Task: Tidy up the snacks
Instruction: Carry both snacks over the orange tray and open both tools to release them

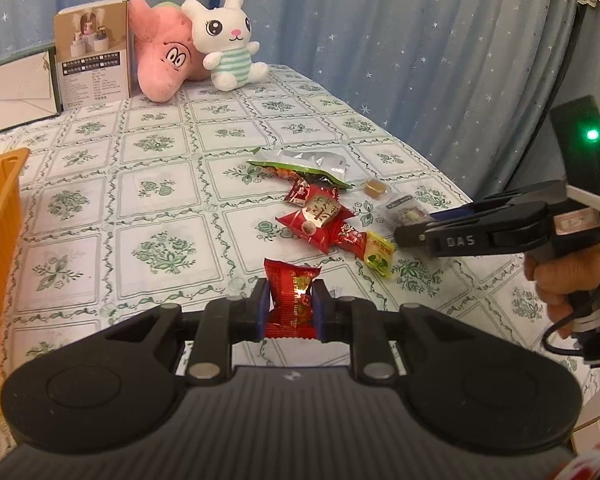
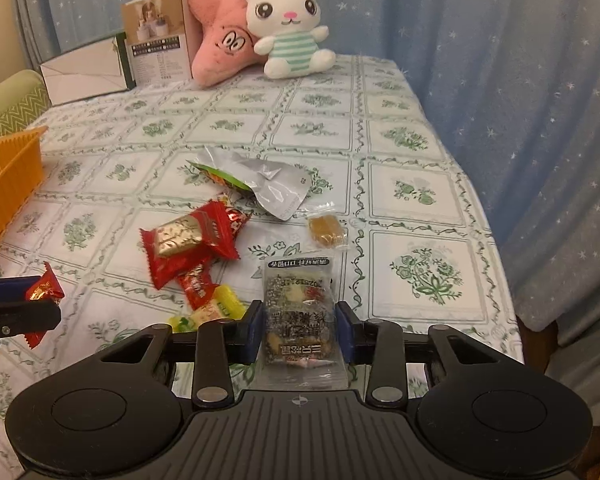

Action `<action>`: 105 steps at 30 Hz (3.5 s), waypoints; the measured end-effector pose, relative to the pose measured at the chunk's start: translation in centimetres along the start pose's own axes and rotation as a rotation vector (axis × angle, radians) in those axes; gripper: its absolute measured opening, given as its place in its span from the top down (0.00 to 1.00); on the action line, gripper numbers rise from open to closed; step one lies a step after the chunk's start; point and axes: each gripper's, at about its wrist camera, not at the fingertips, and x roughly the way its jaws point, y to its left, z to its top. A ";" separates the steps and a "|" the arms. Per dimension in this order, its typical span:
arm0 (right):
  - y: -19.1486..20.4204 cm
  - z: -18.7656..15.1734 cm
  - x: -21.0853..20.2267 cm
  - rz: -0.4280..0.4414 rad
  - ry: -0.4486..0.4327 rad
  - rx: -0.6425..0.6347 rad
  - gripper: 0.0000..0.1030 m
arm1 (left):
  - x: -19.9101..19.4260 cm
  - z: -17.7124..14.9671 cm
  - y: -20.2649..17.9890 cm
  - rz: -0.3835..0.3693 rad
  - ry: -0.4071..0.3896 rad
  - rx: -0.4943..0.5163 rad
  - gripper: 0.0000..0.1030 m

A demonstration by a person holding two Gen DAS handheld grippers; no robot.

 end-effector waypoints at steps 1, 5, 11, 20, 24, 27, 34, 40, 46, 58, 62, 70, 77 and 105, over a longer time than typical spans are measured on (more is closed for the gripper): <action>0.1 0.0 -0.7 0.001 -0.005 0.010 0.63 | -0.3 0.0 0.0 0.002 0.001 -0.001 0.81; 1.0 0.1 -3.9 0.013 -0.028 0.039 0.63 | -2.3 0.2 -0.2 0.009 -0.011 -0.005 0.81; 3.3 0.7 -9.8 0.034 -0.069 0.092 0.63 | -6.7 0.6 -0.5 0.018 -0.047 -0.017 0.81; 9.2 0.2 -16.9 0.089 -0.130 0.145 0.63 | -14.1 -0.5 1.4 0.077 -0.080 -0.068 0.81; 12.2 -0.2 -18.8 0.105 -0.143 0.154 0.63 | -16.9 -1.3 3.4 0.111 -0.075 -0.112 0.81; 14.6 -0.4 -19.9 0.117 -0.157 0.137 0.63 | -18.8 -1.7 5.0 0.142 -0.074 -0.139 0.81; 20.4 -0.1 -20.4 0.177 -0.163 0.092 0.63 | -22.5 -2.4 8.7 0.218 -0.084 -0.172 0.81; 24.9 0.3 -19.3 0.232 -0.138 0.047 0.63 | -24.5 -2.7 11.3 0.270 -0.091 -0.188 0.81; 28.2 1.1 -17.7 0.266 -0.114 -0.003 0.63 | -25.7 -2.7 14.1 0.304 -0.095 -0.207 0.81; 31.1 4.3 -12.6 0.308 -0.083 -0.033 0.63 | -25.0 -0.3 20.5 0.330 -0.074 -0.205 0.81; 31.6 5.3 -10.2 0.318 -0.062 -0.031 0.63 | -23.2 0.3 22.3 0.311 -0.051 -0.216 0.81; 32.2 5.9 -5.9 0.326 -0.014 -0.021 0.63 | -19.3 -0.1 24.5 0.286 0.007 -0.227 0.81; 31.9 6.0 -4.5 0.316 0.001 0.001 0.63 | -17.2 -0.5 25.5 0.271 0.034 -0.249 0.70; 31.2 6.8 -5.3 0.352 -0.051 0.088 0.35 | -22.1 -1.3 25.1 0.357 -0.047 -0.273 0.33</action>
